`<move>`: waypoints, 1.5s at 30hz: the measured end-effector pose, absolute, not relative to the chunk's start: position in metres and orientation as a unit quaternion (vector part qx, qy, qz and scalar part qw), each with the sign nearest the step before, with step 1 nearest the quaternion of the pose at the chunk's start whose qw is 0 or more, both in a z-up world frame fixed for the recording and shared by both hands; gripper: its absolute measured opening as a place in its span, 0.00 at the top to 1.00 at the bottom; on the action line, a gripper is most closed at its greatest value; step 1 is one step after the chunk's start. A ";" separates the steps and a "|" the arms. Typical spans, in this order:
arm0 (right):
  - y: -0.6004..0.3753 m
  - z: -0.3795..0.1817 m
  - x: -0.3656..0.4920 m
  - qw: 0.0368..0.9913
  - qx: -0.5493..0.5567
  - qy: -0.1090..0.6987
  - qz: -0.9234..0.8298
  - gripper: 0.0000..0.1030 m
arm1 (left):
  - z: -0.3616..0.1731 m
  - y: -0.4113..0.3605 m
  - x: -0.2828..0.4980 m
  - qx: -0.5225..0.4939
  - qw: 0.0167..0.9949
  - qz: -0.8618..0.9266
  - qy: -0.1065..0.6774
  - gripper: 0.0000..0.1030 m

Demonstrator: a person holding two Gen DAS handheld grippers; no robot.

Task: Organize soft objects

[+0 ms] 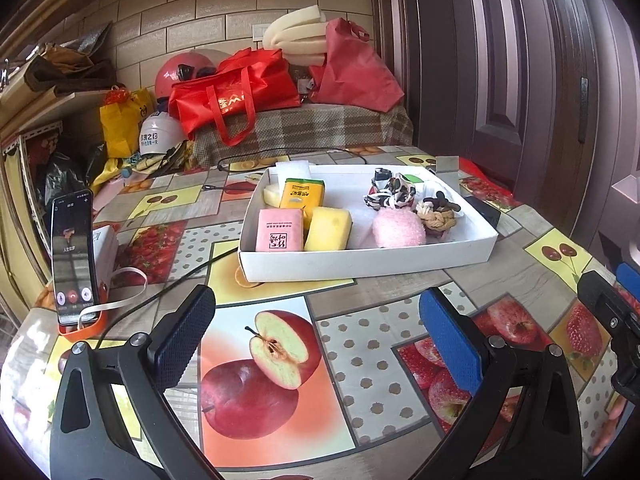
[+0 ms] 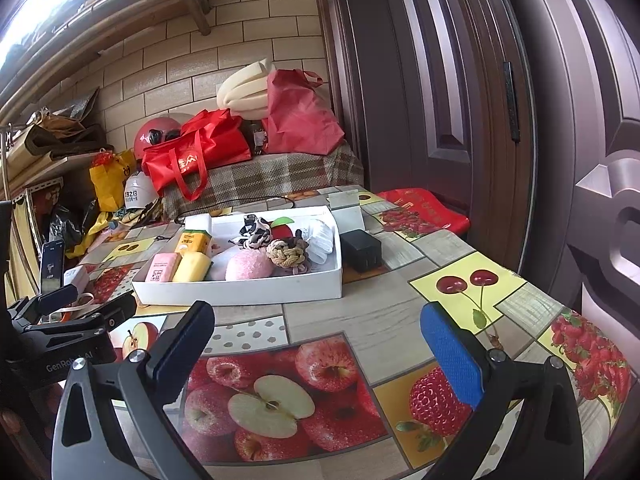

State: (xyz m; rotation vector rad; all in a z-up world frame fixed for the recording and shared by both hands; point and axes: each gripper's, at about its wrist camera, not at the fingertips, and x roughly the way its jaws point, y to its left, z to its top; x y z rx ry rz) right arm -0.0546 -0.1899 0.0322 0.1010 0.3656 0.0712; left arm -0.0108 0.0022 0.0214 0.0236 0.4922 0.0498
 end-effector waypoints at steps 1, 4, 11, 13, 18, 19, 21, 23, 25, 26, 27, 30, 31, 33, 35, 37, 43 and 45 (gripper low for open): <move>-0.189 0.032 -0.054 0.981 0.050 0.186 0.033 0.00 | 0.020 0.002 -0.010 0.015 0.969 0.027 0.246 0.00; -0.189 0.029 -0.048 0.978 0.051 0.202 0.020 0.00 | 0.018 0.002 -0.008 0.017 0.967 0.027 0.254 0.00; -0.194 0.026 -0.044 0.973 0.063 0.221 0.012 0.00 | 0.017 0.001 -0.008 0.018 0.966 0.025 0.258 0.00; -0.195 0.026 -0.045 0.973 0.065 0.220 0.012 0.00 | 0.017 0.001 -0.007 0.018 0.966 0.025 0.257 0.00; -0.195 0.026 -0.044 0.973 0.064 0.219 0.012 0.00 | 0.017 0.000 -0.007 0.018 0.966 0.023 0.257 0.00; -0.195 0.026 -0.044 0.974 0.063 0.219 0.012 0.00 | 0.017 0.000 -0.007 0.019 0.966 0.023 0.258 0.00; -0.195 0.026 -0.044 0.974 0.063 0.219 0.012 0.00 | 0.016 0.000 -0.007 0.020 0.965 0.025 0.260 0.00; -0.195 0.028 -0.044 0.974 0.061 0.218 0.011 0.00 | 0.015 0.000 -0.007 0.020 0.964 0.026 0.262 0.00; -0.195 0.028 -0.044 0.974 0.060 0.218 0.011 0.00 | 0.015 0.000 -0.006 0.019 0.964 0.025 0.263 0.00; -0.194 0.028 -0.044 0.974 0.060 0.218 0.011 0.00 | 0.015 0.000 -0.007 0.019 0.964 0.025 0.263 0.00; -0.194 0.028 -0.044 0.974 0.060 0.218 0.012 0.00 | 0.015 0.000 -0.006 0.019 0.964 0.025 0.263 0.00; -0.195 0.028 -0.044 0.974 0.060 0.218 0.012 0.00 | 0.015 0.000 -0.006 0.019 0.964 0.025 0.263 0.00; -0.195 0.028 -0.044 0.974 0.060 0.218 0.012 0.00 | 0.015 0.000 -0.006 0.019 0.964 0.026 0.262 0.00; -0.194 0.028 -0.044 0.974 0.060 0.218 0.012 0.00 | 0.015 0.000 -0.006 0.020 0.964 0.025 0.263 0.00; -0.194 0.028 -0.044 0.974 0.061 0.218 0.012 0.00 | 0.015 0.000 -0.006 0.020 0.964 0.025 0.263 0.00; -0.194 0.028 -0.044 0.974 0.061 0.218 0.012 0.00 | 0.015 0.000 -0.006 0.020 0.964 0.025 0.263 0.00; -0.195 0.028 -0.044 0.974 0.060 0.218 0.011 0.00 | 0.015 0.000 -0.007 0.020 0.965 0.023 0.260 0.00; -0.195 0.028 -0.044 0.974 0.060 0.218 0.012 0.00 | 0.014 -0.001 -0.007 0.022 0.966 0.021 0.258 0.00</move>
